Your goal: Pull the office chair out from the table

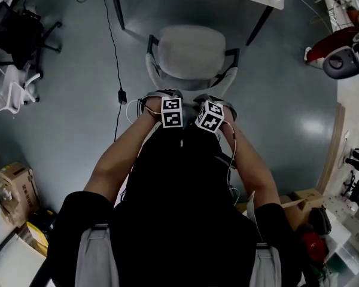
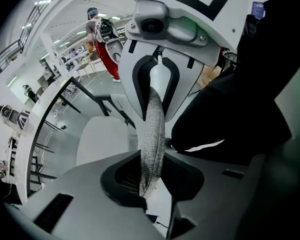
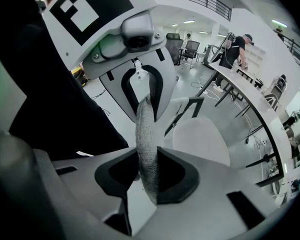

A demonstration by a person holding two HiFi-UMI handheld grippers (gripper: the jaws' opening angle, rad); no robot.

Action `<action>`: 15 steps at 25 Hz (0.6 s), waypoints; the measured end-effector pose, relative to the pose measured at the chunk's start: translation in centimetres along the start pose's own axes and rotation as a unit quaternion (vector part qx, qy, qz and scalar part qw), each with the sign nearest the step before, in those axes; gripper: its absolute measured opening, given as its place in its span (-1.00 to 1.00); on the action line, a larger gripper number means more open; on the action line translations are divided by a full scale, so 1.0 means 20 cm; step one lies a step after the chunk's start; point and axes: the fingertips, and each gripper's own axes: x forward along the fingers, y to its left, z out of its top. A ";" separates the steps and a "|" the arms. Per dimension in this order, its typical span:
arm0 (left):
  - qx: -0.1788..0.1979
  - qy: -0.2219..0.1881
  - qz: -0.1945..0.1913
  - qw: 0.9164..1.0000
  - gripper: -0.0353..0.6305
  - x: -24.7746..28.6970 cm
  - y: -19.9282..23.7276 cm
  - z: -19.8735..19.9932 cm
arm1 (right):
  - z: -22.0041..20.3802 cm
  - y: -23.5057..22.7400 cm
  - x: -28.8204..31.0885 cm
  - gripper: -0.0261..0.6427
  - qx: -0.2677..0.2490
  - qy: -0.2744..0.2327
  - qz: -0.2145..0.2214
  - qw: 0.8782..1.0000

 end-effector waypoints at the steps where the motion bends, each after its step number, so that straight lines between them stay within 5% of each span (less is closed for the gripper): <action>1: 0.000 0.001 -0.002 1.000 -0.64 0.00 -0.02 0.00 | -0.01 0.02 0.00 -0.62 0.000 0.000 0.002 1.000; 15: -0.008 0.015 -0.006 1.000 -0.62 0.03 -0.08 0.03 | -0.06 0.06 -0.01 -0.61 -0.005 -0.014 0.006 1.000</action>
